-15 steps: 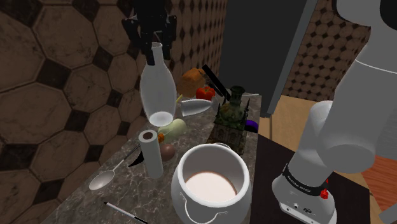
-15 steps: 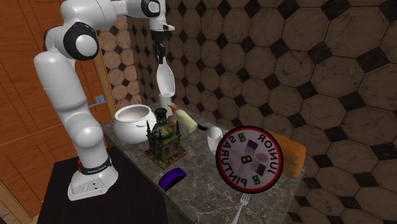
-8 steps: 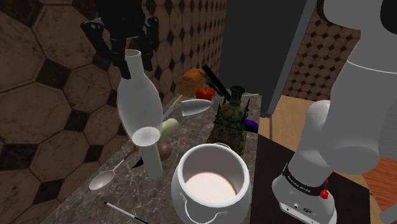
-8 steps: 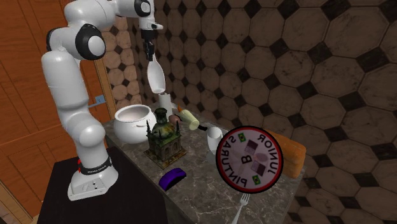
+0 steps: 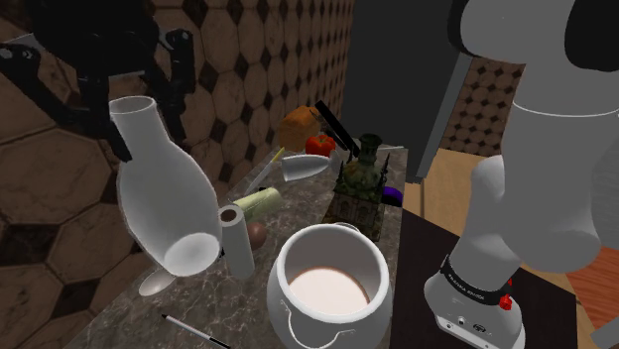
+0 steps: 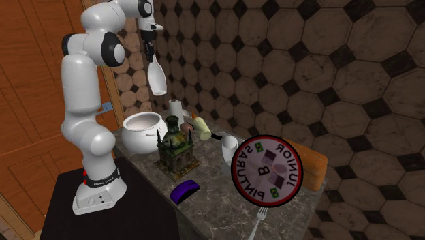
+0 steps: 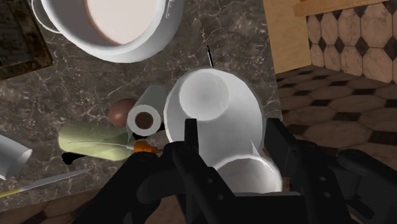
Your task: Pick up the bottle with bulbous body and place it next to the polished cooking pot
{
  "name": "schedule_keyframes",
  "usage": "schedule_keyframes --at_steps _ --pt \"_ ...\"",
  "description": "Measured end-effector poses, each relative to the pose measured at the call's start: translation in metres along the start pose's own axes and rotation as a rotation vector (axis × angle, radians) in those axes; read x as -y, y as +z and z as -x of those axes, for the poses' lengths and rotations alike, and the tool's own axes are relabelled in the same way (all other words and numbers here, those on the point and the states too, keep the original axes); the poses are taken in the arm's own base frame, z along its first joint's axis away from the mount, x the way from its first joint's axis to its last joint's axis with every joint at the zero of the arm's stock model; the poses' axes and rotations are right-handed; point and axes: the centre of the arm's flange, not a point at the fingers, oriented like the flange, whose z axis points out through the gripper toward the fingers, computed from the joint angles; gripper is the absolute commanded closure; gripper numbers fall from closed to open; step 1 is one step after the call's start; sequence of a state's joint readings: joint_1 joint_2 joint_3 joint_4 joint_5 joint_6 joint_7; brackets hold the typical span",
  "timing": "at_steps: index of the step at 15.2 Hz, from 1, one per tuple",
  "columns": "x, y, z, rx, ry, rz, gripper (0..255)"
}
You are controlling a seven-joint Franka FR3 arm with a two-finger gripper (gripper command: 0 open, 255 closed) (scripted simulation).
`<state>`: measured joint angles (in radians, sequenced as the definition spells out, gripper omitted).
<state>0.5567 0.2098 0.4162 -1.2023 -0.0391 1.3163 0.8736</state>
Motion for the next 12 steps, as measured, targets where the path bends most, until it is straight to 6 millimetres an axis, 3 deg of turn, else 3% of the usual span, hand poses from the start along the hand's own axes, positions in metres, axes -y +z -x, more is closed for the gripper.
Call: schedule_keyframes --at_steps 6,12 --pt "0.076 0.001 0.027 0.000 -0.001 0.000 255" --pt "0.089 0.026 0.028 0.000 0.002 0.000 255"
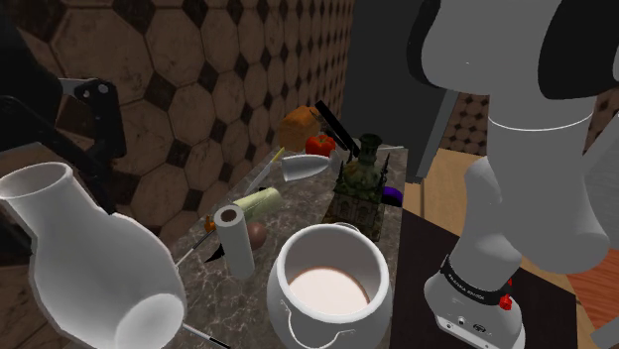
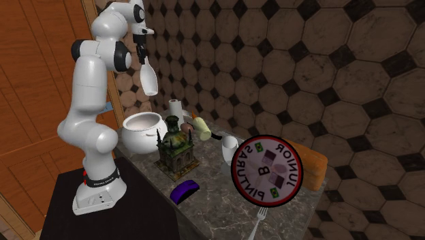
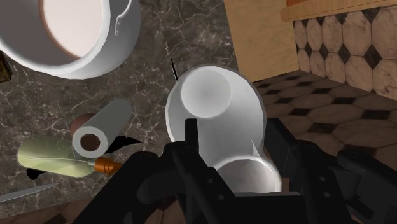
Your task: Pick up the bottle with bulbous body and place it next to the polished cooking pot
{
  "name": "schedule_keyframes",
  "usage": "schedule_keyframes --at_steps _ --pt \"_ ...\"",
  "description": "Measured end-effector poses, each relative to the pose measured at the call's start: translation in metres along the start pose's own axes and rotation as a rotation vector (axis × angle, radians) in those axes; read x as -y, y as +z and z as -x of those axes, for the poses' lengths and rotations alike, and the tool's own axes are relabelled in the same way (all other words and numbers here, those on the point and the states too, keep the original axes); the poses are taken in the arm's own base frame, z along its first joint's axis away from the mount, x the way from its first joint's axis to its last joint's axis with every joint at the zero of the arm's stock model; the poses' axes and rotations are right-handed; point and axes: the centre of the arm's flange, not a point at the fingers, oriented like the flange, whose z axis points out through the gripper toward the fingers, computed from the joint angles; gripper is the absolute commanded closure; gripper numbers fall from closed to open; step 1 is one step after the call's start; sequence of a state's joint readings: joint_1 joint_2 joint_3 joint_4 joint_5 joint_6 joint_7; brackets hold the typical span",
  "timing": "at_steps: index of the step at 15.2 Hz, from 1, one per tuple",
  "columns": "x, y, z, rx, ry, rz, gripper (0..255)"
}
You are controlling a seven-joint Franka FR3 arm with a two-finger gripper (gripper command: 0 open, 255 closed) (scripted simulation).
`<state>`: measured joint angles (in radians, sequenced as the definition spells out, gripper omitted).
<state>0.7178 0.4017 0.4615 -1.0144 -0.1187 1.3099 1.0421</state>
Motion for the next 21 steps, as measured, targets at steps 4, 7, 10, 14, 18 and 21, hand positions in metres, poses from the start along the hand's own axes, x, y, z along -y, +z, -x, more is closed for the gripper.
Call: schedule_keyframes --at_steps 4,7,10,14,18,21 --pt "0.002 0.021 -0.003 0.000 0.000 0.000 255" --pt "0.002 0.037 -0.004 0.000 0.000 0.000 255" --pt "0.001 0.052 -0.003 0.000 0.000 0.000 255" --pt "0.003 0.074 -0.006 0.000 0.000 0.000 255" --pt "0.003 0.096 -0.008 0.000 0.000 0.000 255" --pt "0.004 0.111 -0.010 0.000 0.000 0.000 255"
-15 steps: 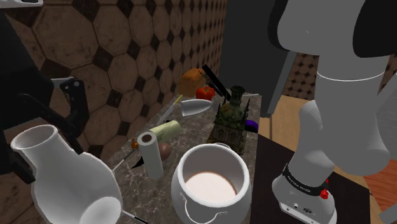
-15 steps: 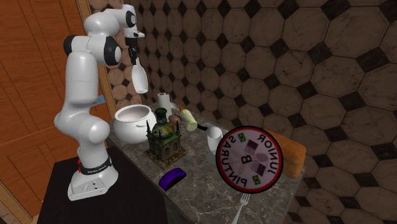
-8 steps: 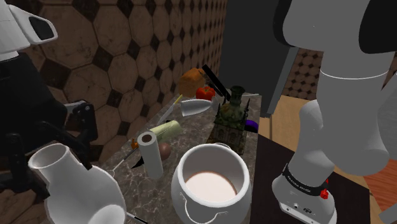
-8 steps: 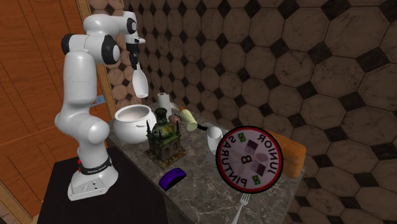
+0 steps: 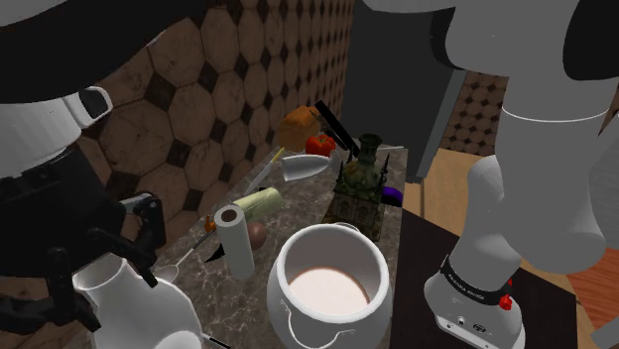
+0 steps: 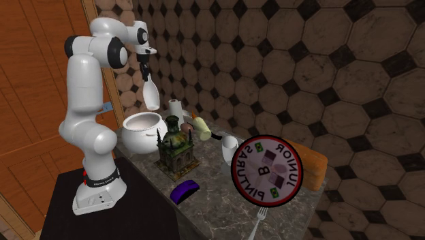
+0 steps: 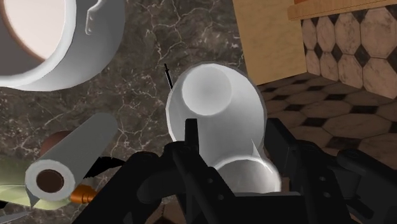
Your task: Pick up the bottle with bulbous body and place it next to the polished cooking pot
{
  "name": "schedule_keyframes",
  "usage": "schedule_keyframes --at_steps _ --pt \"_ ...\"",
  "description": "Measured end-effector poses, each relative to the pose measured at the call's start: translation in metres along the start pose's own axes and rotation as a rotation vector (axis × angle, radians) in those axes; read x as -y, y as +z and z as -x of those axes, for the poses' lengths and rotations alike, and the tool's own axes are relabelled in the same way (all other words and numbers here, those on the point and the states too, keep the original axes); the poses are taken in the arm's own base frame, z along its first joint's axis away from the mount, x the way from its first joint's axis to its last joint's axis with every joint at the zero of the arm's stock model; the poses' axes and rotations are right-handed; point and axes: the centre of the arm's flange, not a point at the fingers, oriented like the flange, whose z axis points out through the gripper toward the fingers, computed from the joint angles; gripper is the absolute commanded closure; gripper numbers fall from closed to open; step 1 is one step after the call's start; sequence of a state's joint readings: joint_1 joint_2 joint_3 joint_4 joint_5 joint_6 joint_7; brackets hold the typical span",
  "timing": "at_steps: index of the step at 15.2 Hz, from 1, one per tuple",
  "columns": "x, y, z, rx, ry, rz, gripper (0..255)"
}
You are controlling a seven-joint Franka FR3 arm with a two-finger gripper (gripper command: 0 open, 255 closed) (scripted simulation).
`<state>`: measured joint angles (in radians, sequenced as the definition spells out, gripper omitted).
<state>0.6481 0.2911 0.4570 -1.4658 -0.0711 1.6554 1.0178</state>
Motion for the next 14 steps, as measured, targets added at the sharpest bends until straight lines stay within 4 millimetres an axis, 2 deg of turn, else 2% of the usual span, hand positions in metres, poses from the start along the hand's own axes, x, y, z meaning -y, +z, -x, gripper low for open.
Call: schedule_keyframes --at_steps 14 --pt "0.003 0.073 -0.006 0.000 0.000 0.000 255"
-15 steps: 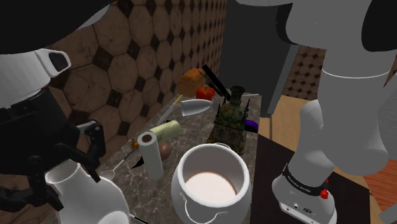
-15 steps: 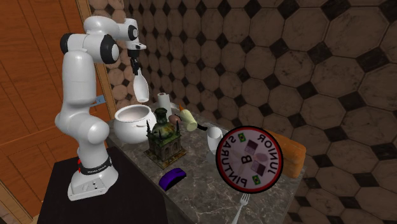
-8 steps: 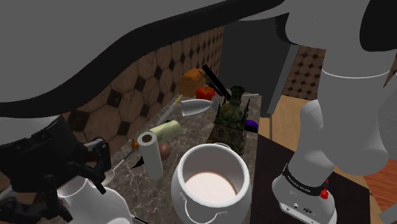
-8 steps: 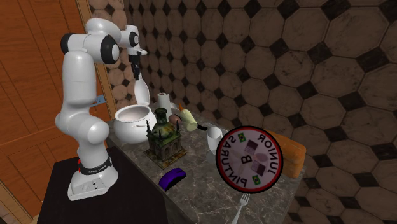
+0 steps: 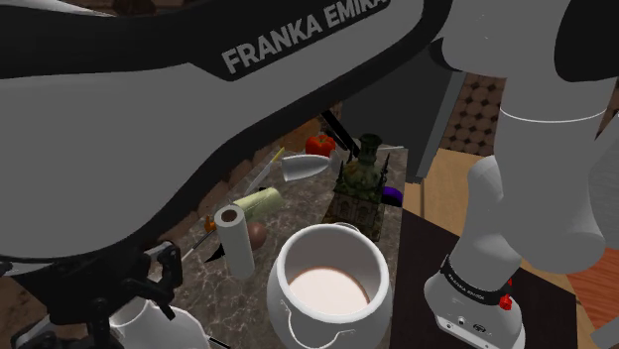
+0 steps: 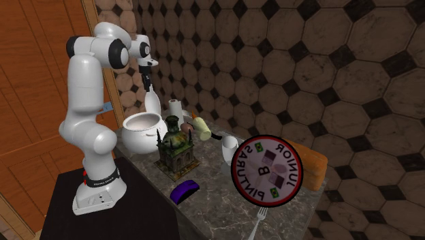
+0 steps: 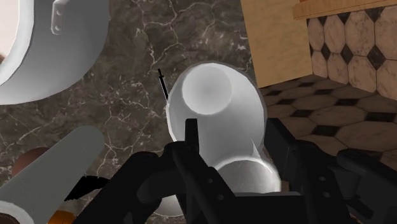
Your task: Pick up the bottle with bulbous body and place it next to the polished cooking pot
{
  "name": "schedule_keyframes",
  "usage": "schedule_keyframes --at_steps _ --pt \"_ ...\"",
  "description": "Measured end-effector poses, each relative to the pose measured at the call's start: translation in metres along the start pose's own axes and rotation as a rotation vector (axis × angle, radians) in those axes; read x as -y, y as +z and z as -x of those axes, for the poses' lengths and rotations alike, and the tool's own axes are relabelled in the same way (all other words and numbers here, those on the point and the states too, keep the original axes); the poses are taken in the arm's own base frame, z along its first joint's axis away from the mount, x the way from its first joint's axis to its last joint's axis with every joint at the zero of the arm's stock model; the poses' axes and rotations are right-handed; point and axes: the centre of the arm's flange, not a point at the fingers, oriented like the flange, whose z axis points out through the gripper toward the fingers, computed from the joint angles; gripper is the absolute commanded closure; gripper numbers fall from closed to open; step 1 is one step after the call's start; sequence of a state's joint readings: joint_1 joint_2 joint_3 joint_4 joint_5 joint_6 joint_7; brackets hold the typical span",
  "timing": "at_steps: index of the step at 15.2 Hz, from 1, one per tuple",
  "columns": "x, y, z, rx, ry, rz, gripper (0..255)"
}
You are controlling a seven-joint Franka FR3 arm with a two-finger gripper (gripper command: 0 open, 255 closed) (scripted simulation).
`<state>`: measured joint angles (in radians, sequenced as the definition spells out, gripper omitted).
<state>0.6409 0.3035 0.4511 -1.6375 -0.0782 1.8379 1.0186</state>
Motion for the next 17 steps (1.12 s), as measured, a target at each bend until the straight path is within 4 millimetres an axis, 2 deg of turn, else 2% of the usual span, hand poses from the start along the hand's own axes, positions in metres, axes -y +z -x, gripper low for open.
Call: schedule_keyframes --at_steps 3,8,9,15,17 --pt "0.000 0.011 -0.001 0.000 0.000 0.000 255" --pt "0.000 0.012 -0.001 0.000 0.000 0.000 255" --pt "0.000 0.012 -0.001 0.000 0.000 0.000 0" --pt "0.000 0.012 -0.001 -0.001 0.000 -0.001 0" --pt "-0.001 -0.003 -0.002 -0.001 0.000 -0.001 0"
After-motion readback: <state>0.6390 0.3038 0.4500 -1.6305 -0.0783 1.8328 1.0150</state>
